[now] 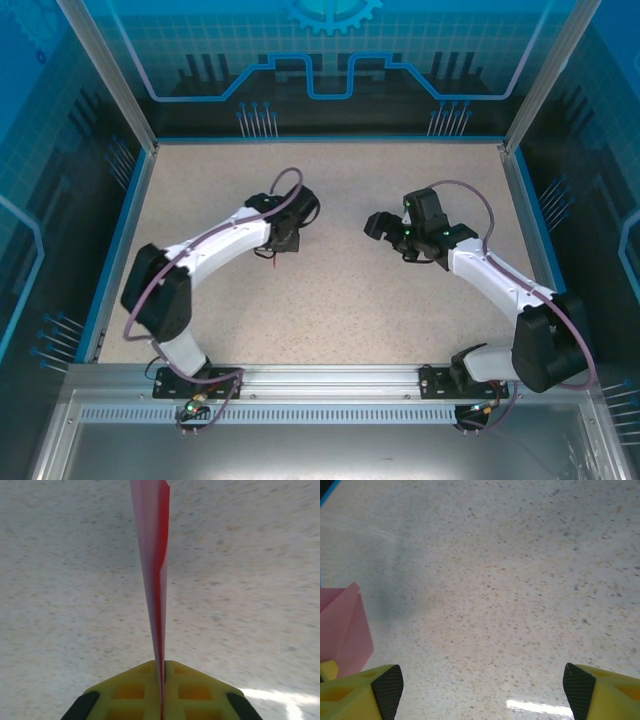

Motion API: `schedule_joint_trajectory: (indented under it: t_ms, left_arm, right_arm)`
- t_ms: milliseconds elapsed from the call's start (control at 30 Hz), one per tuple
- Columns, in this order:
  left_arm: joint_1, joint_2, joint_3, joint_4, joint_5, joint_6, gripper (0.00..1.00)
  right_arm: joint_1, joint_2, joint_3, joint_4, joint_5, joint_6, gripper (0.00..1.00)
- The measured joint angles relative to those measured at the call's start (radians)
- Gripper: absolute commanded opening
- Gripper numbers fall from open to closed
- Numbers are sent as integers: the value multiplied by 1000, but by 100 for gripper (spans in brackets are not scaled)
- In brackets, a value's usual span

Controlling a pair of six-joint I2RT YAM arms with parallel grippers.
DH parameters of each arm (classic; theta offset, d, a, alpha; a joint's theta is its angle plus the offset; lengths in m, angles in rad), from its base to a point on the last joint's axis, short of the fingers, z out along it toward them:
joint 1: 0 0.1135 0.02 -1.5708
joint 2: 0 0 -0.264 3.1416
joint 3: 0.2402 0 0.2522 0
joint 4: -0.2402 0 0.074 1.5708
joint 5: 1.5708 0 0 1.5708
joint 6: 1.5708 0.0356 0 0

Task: Fold a paper plane with a square sheet of paper (pick it up from the middle)
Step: Turn over the paper at the center of the table.

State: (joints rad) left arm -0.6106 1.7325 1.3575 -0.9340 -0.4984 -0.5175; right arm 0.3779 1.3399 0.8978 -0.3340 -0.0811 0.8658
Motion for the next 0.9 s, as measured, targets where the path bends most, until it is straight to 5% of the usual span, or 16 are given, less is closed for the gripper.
schedule_joint_trajectory:
  t_ms: [233, 600, 733, 900]
  left_arm:
    - [-26, 135, 12, -16, -17, -6, 27]
    - [-8, 142, -8, 238, 436, -5, 75]
    - [72, 35, -93, 335, 582, -16, 90]
    - [237, -117, -221, 424, 640, -47, 92]
  right_arm:
    - [2, 0, 0, -35, 45, 1, 87]
    - [12, 1, -1, -52, 74, 3, 86]
    - [95, 56, 30, -77, 119, -22, 83]
    - [272, 224, 159, -85, 157, -58, 70]
